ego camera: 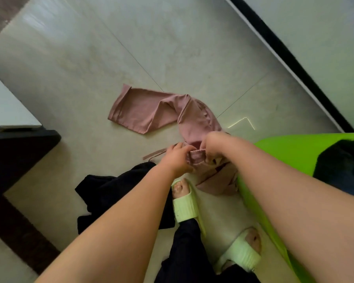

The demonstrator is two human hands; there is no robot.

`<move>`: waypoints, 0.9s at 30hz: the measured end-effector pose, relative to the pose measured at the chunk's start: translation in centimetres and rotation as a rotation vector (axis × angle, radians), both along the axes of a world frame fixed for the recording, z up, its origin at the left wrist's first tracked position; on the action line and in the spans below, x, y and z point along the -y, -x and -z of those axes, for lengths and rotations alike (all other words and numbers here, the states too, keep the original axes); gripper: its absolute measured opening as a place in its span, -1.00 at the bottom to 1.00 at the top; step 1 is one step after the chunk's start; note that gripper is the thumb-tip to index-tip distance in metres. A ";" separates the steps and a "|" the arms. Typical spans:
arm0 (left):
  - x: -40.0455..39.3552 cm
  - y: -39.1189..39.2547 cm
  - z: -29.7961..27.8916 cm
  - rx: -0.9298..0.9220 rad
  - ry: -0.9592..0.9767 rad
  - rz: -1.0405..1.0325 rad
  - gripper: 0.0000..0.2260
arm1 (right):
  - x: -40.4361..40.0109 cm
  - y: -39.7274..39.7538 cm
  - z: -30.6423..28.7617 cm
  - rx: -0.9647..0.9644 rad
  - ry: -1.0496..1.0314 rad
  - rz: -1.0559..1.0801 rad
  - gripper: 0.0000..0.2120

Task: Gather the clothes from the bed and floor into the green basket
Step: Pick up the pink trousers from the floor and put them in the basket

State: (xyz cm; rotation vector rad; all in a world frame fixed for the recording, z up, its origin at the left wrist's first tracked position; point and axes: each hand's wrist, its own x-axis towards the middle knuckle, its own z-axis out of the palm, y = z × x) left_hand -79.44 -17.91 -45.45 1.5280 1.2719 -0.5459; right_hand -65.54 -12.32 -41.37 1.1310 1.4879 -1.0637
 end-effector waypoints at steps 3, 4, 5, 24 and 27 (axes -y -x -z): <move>-0.3 -0.8 -3.0 0.039 -0.066 0.116 -0.44 | -1.2 -1.7 -5.2 -0.165 0.097 0.066 -0.78; -0.3 -0.9 -4.1 0.016 -0.039 0.162 -0.43 | -1.4 -2.2 -7.1 -0.198 0.113 0.147 -0.88; -0.4 -1.1 -5.2 -0.014 -0.020 0.213 -0.41 | -1.8 -2.7 -8.6 -0.228 0.114 0.222 -0.90; -0.8 -4.1 -33.1 -0.430 -0.612 0.119 -0.83 | 3.9 -8.4 -29.7 -0.054 -0.731 0.496 -0.79; -0.7 -5.4 -37.4 -0.535 -0.612 -0.037 -0.87 | 4.3 -8.2 -31.5 -0.222 -0.724 0.597 -0.89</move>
